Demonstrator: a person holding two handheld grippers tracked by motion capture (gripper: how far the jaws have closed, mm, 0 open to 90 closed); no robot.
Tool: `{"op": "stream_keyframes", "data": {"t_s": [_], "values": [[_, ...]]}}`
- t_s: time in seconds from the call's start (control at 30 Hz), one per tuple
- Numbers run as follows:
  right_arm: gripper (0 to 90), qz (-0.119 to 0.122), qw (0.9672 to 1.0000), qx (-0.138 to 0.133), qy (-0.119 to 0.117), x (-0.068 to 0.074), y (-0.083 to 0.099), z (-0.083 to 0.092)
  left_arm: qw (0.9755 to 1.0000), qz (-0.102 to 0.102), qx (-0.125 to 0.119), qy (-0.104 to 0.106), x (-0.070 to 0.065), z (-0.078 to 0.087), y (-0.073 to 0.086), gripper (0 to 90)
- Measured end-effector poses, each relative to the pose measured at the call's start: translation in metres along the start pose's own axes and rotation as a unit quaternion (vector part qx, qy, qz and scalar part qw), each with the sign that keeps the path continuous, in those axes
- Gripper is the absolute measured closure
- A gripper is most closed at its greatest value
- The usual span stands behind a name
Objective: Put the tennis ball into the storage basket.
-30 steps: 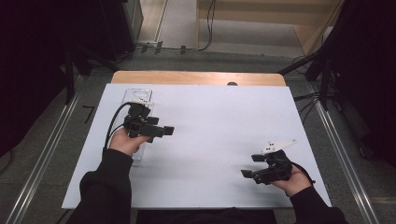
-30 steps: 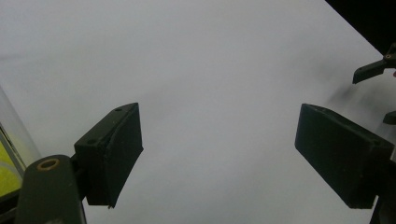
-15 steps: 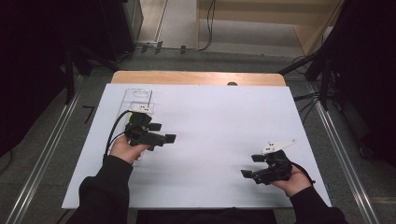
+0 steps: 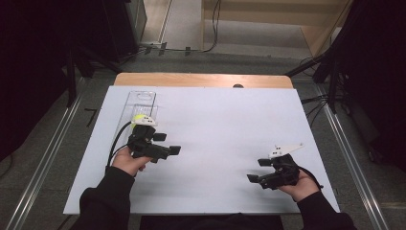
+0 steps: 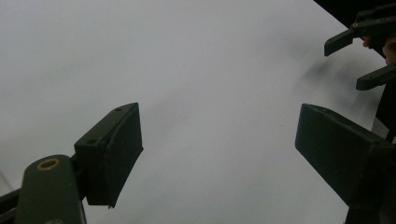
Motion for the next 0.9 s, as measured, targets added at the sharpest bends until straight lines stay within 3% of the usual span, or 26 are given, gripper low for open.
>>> {"op": "stream_keyframes", "data": {"t_s": [0.33, 0.4, 0.9], "values": [[19.9, 0.000, 1.0000, 0.000, 0.000, 0.000, 0.000, 0.000, 0.9996, -0.024, 0.003, -0.011, -0.007, -0.002, 0.013, 15.8], [19.9, 0.000, 1.0000, 0.000, 0.000, 0.000, 0.000, 0.000, 0.9996, -0.029, 0.005, -0.004, -0.008, -0.002, 0.017, 15.8], [19.9, 0.001, 1.0000, 0.000, 0.000, -0.001, 0.000, 0.000, 0.9995, -0.028, 0.007, 0.016, -0.012, 0.000, 0.036, 15.9]]}}
Point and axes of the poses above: each handheld gripper's, and its own axes: z roughly backward along the jaws, y roughly out of its underside, x roughly to its left, the point moved 5 cm from there along -z, roughly forward along the jaws, and after that the axes turned 1 degree about y, right-handed, at the moved point
